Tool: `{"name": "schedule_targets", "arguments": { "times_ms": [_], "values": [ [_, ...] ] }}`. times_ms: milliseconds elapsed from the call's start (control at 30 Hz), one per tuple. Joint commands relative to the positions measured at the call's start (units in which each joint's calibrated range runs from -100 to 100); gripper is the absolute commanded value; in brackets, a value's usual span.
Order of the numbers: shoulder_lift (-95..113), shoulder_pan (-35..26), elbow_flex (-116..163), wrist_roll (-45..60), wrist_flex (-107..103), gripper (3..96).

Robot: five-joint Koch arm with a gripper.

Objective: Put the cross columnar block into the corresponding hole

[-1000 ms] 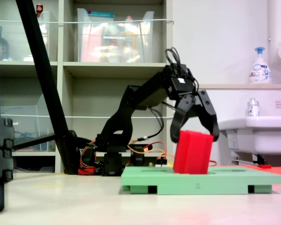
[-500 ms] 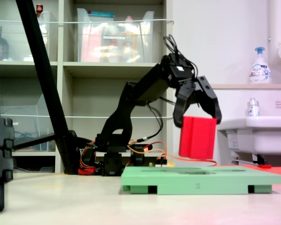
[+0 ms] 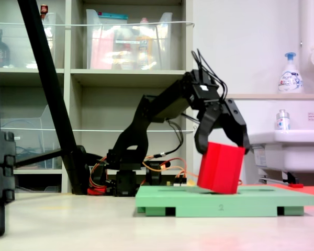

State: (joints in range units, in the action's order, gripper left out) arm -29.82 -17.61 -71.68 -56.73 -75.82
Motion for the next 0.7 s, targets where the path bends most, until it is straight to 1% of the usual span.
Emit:
{"name": "schedule_targets", "arguments": {
  "times_ms": [33,333,700],
  "values": [
    [0.35,-0.05,-4.29,0.24,6.44,40.1],
    [-3.0,-0.49,-4.29,0.59,9.43,41.3],
    [-1.04,-0.39,-4.29,2.78,9.71,41.3]
  ]
}}
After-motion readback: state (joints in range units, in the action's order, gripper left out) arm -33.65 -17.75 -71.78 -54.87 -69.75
